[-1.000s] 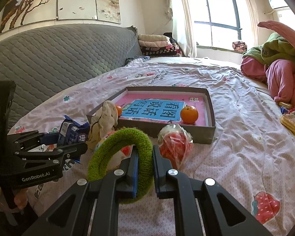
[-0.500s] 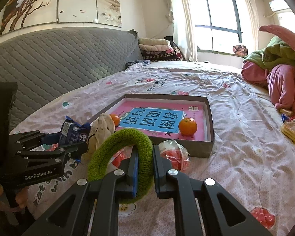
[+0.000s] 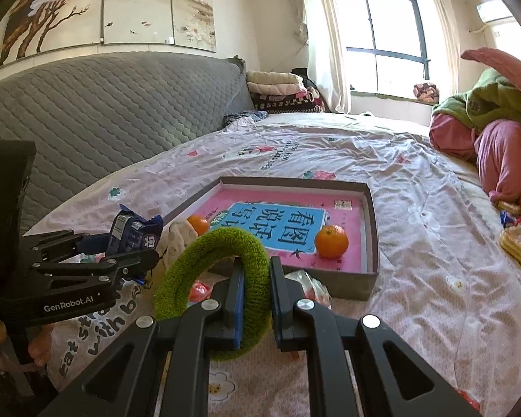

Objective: Organize objects
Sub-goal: 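Lift the packet and ring with both tools and carry them toward the tray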

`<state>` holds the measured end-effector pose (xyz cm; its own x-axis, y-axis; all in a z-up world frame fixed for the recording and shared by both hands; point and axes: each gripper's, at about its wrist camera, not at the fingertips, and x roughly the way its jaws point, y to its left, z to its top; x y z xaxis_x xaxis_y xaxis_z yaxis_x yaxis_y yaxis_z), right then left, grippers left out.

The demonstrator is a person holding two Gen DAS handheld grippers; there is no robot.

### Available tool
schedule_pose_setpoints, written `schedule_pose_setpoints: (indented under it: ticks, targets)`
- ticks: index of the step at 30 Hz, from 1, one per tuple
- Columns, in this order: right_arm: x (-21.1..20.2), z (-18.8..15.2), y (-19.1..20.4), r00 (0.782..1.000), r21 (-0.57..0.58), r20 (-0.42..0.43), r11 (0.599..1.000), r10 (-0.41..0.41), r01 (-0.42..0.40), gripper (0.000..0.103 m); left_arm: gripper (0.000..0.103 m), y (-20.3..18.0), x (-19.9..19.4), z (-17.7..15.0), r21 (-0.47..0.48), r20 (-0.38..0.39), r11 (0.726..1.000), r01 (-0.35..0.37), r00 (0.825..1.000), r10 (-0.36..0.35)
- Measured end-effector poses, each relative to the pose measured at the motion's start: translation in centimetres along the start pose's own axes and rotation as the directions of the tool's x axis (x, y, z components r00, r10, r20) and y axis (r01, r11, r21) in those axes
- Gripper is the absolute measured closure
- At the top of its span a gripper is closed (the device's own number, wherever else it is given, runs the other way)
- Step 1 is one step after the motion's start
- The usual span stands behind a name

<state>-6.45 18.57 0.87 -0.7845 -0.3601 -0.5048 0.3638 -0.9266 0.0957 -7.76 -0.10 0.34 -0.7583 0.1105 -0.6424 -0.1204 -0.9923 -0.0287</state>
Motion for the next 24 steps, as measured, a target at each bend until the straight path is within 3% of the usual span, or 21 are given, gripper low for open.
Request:
schedule_pose_setpoints:
  ticks: [24]
  targets:
    - [2.1,3.3,-1.1,0.997,-0.051,0.056,0.998,-0.044,0.047,0.089,0.049,2.0,2.1,3.8,-0.019,0.022,1.000,-0.009,1.000,0.010]
